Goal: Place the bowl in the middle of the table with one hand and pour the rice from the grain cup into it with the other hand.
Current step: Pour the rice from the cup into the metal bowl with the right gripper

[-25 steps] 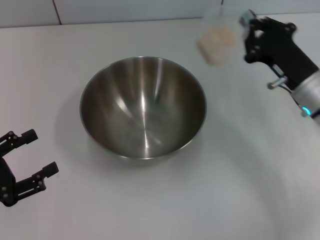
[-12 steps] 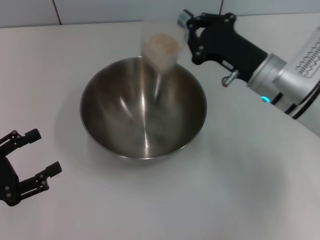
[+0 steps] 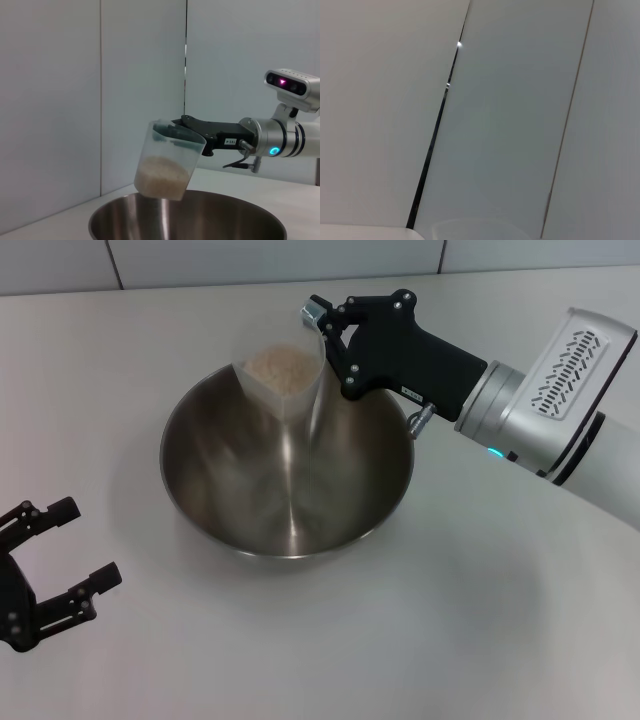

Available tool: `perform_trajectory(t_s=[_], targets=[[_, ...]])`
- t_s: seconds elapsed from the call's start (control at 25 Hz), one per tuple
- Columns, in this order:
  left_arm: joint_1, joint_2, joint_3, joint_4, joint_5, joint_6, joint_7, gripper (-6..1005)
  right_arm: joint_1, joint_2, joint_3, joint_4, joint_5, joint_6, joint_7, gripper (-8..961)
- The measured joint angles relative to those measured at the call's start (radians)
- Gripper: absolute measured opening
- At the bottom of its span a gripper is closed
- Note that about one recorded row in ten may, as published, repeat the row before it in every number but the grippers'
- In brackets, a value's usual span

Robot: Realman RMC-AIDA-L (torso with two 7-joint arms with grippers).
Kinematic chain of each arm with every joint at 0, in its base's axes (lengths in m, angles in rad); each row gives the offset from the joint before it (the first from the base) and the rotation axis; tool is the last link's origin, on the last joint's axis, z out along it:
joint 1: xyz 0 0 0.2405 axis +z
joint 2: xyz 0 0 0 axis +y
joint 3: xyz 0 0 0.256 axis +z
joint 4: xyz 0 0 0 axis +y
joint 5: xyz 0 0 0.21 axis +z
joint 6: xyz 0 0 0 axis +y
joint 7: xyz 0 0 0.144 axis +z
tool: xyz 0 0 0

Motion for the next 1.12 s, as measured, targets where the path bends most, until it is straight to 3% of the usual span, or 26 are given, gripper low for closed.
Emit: perform_trajectory(t_s=[0.16,0.48,1.12], targets=[[0.002,0.000,-0.001,0.000,0.000,0.003,-0.002,825,-0.002,0.000,-0.006,-0.002,-0.001,-0.006,-0.026,6],[0.005,0.000,-0.001,0.000,-0.005,0.005,-0.002,825,-0.014,-0.001,-0.001,-0.004,0.005,-0.056,-0.279,6],[0.005,-0.005,-0.001,0.002,-0.002,0.004,0.003,825,-0.047,0.002,0.033,0.087,0.011,-0.063,-0.935,6]])
